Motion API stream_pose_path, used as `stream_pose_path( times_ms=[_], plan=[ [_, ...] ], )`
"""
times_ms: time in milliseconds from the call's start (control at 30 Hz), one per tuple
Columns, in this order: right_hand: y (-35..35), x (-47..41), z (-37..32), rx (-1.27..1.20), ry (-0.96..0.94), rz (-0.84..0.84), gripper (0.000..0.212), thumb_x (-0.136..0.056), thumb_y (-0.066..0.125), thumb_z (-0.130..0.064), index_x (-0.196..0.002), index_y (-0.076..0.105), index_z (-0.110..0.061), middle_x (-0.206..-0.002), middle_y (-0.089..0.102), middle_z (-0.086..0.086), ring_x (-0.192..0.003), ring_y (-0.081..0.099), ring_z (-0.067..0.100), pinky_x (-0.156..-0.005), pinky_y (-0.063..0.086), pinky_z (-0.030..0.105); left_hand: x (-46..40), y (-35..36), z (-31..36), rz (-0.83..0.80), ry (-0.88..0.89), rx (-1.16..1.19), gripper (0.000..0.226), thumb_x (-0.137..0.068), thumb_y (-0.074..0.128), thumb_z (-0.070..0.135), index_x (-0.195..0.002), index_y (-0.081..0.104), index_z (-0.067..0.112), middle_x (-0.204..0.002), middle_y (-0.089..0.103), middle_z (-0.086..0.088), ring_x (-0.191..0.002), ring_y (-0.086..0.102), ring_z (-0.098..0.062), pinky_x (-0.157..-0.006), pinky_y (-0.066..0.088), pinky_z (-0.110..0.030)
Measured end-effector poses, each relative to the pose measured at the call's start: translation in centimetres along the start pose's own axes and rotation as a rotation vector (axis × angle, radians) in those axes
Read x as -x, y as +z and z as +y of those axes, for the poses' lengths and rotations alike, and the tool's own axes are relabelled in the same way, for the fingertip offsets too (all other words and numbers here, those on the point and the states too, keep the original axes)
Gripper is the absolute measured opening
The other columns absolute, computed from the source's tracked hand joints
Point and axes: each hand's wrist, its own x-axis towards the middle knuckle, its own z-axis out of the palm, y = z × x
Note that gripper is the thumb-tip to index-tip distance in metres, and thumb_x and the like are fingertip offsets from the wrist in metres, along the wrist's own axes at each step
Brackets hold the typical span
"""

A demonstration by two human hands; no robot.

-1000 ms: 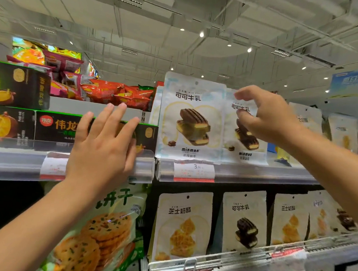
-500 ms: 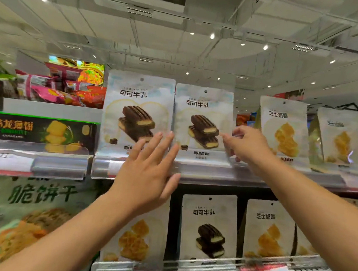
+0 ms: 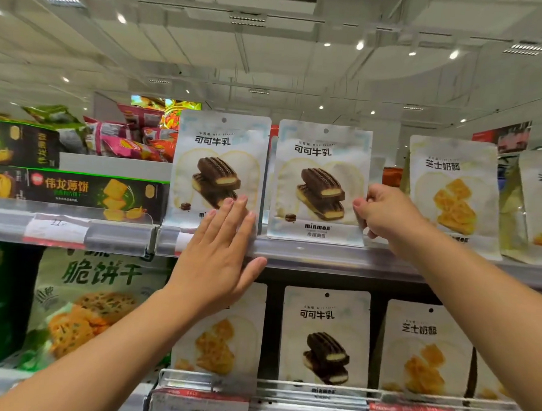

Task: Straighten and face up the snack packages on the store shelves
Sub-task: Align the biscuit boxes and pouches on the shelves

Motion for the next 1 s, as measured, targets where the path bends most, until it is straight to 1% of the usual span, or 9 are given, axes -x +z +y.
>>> stream_pose_path(
  times_ms=[167, 300, 400, 500, 667, 733, 800, 867, 1000],
  plan=[
    [0.1, 0.9, 0.9, 0.003, -0.049, 0.049, 0.034, -0.097, 0.055, -0.035, -0.119, 0.058, -0.010, -0.098, 0.066, 0.002, -0.086, 0.060, 0.016, -0.077, 0.053, 0.038, 1.3, 0.6, -1.7, 0.045, -0.014, -0.017, 0.075, -0.095, 0.028, 0.054, -0.149, 0.033, 0.002, -0.159, 0.021, -0.019, -0.147, 0.020, -0.034, -0.117, 0.014, -0.049],
    [2.2, 4.6, 3.4, 0.052, -0.273, 0.311, 0.045, -0.097, 0.052, -0.033, -0.139, 0.043, -0.018, -0.128, 0.055, -0.002, -0.116, 0.050, 0.013, -0.095, 0.040, 0.031, 2.8, 1.7, -3.3, 0.142, 0.040, -0.095, 0.064, -0.098, 0.030, 0.042, -0.148, 0.036, 0.002, -0.157, 0.025, -0.020, -0.146, 0.023, -0.037, -0.115, 0.023, -0.054],
    [5.0, 7.1, 5.4, 0.309, -0.406, 0.323, 0.052, -0.099, 0.037, -0.033, -0.146, 0.037, -0.012, -0.153, 0.038, 0.007, -0.142, 0.030, 0.021, -0.118, 0.022, 0.045, 3.2, 2.5, -3.1, 0.189, 0.030, -0.089, 0.061, -0.099, 0.030, 0.039, -0.149, 0.035, 0.004, -0.157, 0.026, -0.019, -0.146, 0.023, -0.037, -0.115, 0.024, -0.054],
    [6.4, 7.9, 6.7, 0.585, -0.428, 0.342, 0.061, -0.099, 0.019, -0.040, -0.151, 0.029, -0.010, -0.160, 0.024, 0.007, -0.149, 0.015, 0.023, -0.121, 0.005, 0.042, 3.5, 3.0, -3.0, 0.225, 0.017, -0.078, 0.060, -0.099, 0.031, 0.039, -0.148, 0.037, 0.006, -0.157, 0.027, -0.018, -0.146, 0.023, -0.036, -0.115, 0.023, -0.053],
    [6.6, 7.9, 6.9, 0.610, -0.427, 0.379, 0.059, -0.099, 0.021, -0.039, -0.151, 0.032, -0.011, -0.158, 0.029, 0.007, -0.148, 0.019, 0.025, -0.120, 0.006, 0.039, 4.2, 3.6, -2.6, 0.251, 0.016, -0.002, 0.064, -0.098, 0.035, 0.039, -0.152, 0.027, 0.007, -0.161, 0.014, -0.018, -0.149, 0.012, -0.034, -0.120, 0.009, -0.052],
    [6.6, 8.0, 7.0, 0.622, -0.426, 0.379, 0.060, -0.099, 0.021, -0.038, -0.151, 0.031, -0.011, -0.159, 0.028, 0.008, -0.148, 0.019, 0.026, -0.120, 0.008, 0.041, 6.8, 4.6, -1.7, 0.265, 0.161, 0.099, 0.063, -0.095, 0.043, 0.032, -0.151, 0.029, 0.006, -0.161, 0.015, -0.017, -0.149, 0.014, -0.033, -0.120, 0.007, -0.052],
    [6.5, 8.1, 7.0, 0.634, -0.422, 0.374, 0.061, -0.099, 0.021, -0.039, -0.152, 0.030, -0.011, -0.159, 0.028, 0.008, -0.148, 0.018, 0.026, -0.120, 0.009, 0.041, 9.6, 5.6, -0.9, 0.166, 0.279, 0.183, 0.058, -0.091, 0.048, 0.027, -0.144, 0.037, 0.005, -0.157, 0.028, -0.017, -0.144, 0.029, -0.036, -0.119, 0.017, -0.053],
    [6.4, 8.2, 7.0, 0.637, -0.419, 0.372, 0.061, -0.098, 0.021, -0.039, -0.152, 0.030, -0.011, -0.158, 0.029, 0.008, -0.148, 0.019, 0.026, -0.119, 0.009, 0.042, 10.9, 5.9, -1.0, -0.033, 0.157, 0.198, 0.062, -0.084, 0.051, 0.034, -0.138, 0.040, 0.006, -0.148, 0.038, -0.014, -0.132, 0.046, -0.039, -0.114, 0.025, -0.052],
    [6.7, 8.2, 7.0, 0.616, -0.420, 0.393, 0.060, -0.098, 0.022, -0.038, -0.151, 0.032, -0.011, -0.157, 0.031, 0.008, -0.147, 0.020, 0.027, -0.119, 0.009, 0.042, 9.1, 5.5, -2.8, -0.274, -0.150, 0.143, 0.078, -0.076, 0.071, 0.034, -0.140, 0.045, -0.002, -0.148, 0.042, -0.022, -0.142, 0.033, -0.038, -0.118, 0.011, -0.051]
  ],
)
